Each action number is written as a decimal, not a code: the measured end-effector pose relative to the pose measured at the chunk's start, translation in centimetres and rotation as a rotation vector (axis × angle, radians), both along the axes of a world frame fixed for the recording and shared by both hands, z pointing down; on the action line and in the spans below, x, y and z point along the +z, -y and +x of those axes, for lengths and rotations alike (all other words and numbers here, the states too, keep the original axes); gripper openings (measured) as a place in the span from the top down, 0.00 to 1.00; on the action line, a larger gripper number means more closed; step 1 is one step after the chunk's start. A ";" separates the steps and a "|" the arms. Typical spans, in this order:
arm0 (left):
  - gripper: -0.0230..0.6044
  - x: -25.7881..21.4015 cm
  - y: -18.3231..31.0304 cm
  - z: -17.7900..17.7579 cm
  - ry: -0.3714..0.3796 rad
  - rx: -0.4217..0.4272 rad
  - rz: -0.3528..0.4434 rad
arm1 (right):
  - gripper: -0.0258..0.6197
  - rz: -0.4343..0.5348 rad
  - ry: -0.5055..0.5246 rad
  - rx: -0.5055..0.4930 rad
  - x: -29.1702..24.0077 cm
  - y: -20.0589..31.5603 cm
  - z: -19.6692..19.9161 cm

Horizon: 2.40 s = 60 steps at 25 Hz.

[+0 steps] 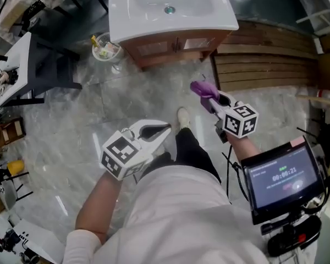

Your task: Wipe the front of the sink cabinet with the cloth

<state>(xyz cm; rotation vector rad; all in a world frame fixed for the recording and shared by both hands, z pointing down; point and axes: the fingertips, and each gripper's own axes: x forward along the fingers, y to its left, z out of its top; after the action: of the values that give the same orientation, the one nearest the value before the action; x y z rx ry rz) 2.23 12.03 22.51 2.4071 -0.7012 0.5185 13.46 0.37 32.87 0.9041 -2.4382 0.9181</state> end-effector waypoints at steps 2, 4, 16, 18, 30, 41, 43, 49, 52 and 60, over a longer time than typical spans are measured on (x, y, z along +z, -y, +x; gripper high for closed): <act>0.95 -1.0 -1.4 -0.7 -0.003 -0.013 0.014 | 0.83 0.026 0.015 -0.028 -2.1 -2.0 -1.3; 0.95 -1.8 -2.6 -1.1 -0.001 -0.021 0.027 | 0.83 0.051 0.030 -0.051 -4.1 -3.6 -2.3; 0.95 -5.4 -12.8 -3.2 -0.007 -0.012 0.081 | 0.83 0.222 0.055 -0.143 -13.3 -15.8 -7.3; 0.95 -6.3 -15.7 -4.3 -0.008 -0.013 0.096 | 0.83 0.247 0.053 -0.153 -14.6 -19.2 -8.5; 0.95 -5.3 -17.5 -4.8 0.009 -0.002 0.094 | 0.83 0.266 0.066 -0.217 -15.1 -22.6 -11.0; 0.95 -5.1 -17.6 -5.4 0.011 -0.030 0.103 | 0.83 0.282 0.072 -0.265 -15.3 -23.3 -12.0; 0.95 -5.0 -17.8 -5.5 0.011 -0.039 0.102 | 0.83 0.284 0.070 -0.276 -15.3 -23.4 -12.2; 0.95 -4.9 -18.0 -5.8 0.011 -0.063 0.094 | 0.83 0.291 0.077 -0.297 -15.7 -23.6 -12.5; 0.95 -4.9 -17.9 -5.9 0.008 -0.072 0.094 | 0.83 0.291 0.077 -0.301 -15.8 -23.7 -12.6; 0.95 -4.7 -18.1 -5.9 0.001 -0.081 0.090 | 0.83 0.294 0.081 -0.307 -15.9 -23.8 -12.9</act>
<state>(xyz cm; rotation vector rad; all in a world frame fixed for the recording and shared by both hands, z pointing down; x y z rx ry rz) -3.66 30.12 17.82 2.4494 -0.8353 0.4643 0.58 24.19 16.96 0.5637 -2.7282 0.5062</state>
